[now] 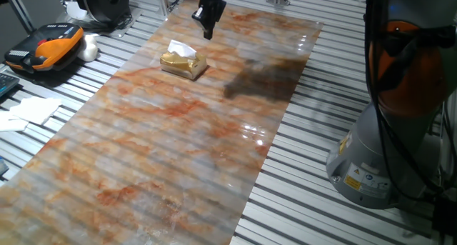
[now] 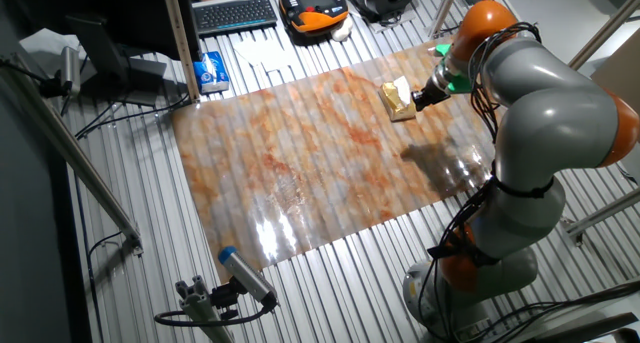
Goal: Pull out a napkin
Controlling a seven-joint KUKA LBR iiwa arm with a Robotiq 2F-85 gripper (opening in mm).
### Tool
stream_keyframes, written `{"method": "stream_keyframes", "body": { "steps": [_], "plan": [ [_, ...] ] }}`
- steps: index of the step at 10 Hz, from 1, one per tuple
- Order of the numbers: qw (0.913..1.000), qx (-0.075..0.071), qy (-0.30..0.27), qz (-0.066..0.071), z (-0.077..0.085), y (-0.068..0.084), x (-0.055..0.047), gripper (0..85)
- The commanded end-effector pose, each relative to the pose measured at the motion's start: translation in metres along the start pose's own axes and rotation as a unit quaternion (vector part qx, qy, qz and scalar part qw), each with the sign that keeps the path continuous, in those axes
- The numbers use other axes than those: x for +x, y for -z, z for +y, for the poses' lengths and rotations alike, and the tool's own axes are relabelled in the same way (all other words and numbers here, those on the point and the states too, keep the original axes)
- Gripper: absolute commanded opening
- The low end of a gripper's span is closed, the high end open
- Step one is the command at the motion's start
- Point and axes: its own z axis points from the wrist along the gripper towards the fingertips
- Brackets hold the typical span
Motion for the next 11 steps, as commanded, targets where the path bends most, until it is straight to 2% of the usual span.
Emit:
{"method": "stream_keyframes", "body": {
  "steps": [1, 8, 11],
  "plan": [
    [1.0000, 0.000, -0.002, 0.000, -0.001, -0.001, 0.000, 0.0],
    [0.9997, 0.000, -0.022, 0.007, -0.005, -0.015, -0.007, 0.0],
    [0.9996, 0.009, -0.026, 0.008, 0.001, -0.014, -0.015, 0.0]
  ]
}}
